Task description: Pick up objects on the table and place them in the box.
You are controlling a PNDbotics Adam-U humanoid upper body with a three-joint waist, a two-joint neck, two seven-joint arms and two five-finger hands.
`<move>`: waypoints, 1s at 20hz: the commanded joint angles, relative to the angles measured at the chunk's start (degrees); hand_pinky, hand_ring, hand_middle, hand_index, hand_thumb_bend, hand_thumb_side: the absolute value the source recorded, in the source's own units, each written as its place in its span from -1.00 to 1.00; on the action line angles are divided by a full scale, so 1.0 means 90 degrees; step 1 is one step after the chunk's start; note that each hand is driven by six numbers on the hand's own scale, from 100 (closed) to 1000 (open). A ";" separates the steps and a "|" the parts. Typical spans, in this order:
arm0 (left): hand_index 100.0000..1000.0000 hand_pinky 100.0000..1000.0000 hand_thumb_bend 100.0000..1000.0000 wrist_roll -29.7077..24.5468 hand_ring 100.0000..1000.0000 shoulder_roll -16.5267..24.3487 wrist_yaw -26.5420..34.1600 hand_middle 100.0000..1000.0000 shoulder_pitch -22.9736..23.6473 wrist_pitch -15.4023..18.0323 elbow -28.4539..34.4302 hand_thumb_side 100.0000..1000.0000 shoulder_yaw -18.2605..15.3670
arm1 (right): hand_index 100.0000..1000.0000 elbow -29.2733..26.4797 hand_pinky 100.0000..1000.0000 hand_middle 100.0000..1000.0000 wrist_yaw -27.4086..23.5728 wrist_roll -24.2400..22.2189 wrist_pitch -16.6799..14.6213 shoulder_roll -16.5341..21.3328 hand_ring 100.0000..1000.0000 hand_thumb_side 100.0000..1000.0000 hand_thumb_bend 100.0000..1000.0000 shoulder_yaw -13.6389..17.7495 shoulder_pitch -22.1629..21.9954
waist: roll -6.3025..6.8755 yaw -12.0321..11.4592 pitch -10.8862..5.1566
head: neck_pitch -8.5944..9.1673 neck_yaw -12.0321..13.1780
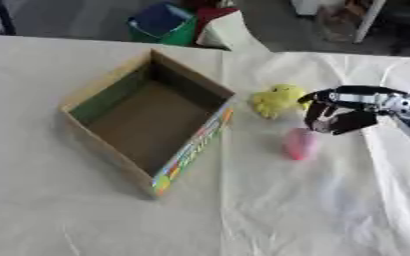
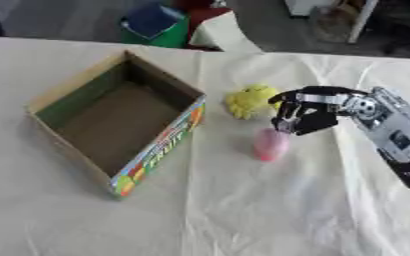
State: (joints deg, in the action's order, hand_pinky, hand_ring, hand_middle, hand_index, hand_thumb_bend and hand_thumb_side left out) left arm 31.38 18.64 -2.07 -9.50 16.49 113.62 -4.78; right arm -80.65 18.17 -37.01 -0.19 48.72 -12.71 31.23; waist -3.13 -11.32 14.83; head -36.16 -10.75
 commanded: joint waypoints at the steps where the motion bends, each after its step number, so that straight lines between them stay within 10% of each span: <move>1: 0.44 -0.06 -1.00 -0.0008 0.20 0.0088 -0.0006 0.15 -0.0060 -0.0012 0.0108 0.89 -0.0037 | 1.00 -0.0162 0.60 0.42 -0.0101 0.0024 0.0033 0.0297 0.59 0.30 -1.00 0.0140 0.0038 | 0.0014 -0.0001 -0.0085 | 0.0073 0.0006; 11: 0.44 -0.06 -1.00 -0.0030 0.20 0.0073 -0.0005 0.15 -0.0072 -0.0024 0.0108 0.89 -0.0029 | 1.00 -0.0307 0.61 0.45 -0.0160 -0.0071 0.0074 0.0300 0.61 0.81 -1.00 0.0106 -0.0185 | -0.0007 -0.0017 -0.0062 | 0.0089 0.0016; 20: 0.44 -0.06 -1.00 -0.0056 0.20 0.0058 -0.0001 0.15 -0.0071 -0.0032 0.0108 0.89 -0.0024 | 1.00 -0.0296 0.60 0.48 0.0238 -0.0084 -0.0054 0.0215 0.62 0.74 -1.00 0.0006 -0.0236 | -0.0001 -0.0013 -0.0054 | 0.0099 0.0012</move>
State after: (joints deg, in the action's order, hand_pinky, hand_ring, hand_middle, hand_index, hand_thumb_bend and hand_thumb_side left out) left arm 31.09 18.61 -2.07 -9.59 16.23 113.62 -4.78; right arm -82.46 19.59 -37.89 -0.39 49.13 -13.12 28.66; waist -3.32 -11.44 15.16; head -36.12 -10.69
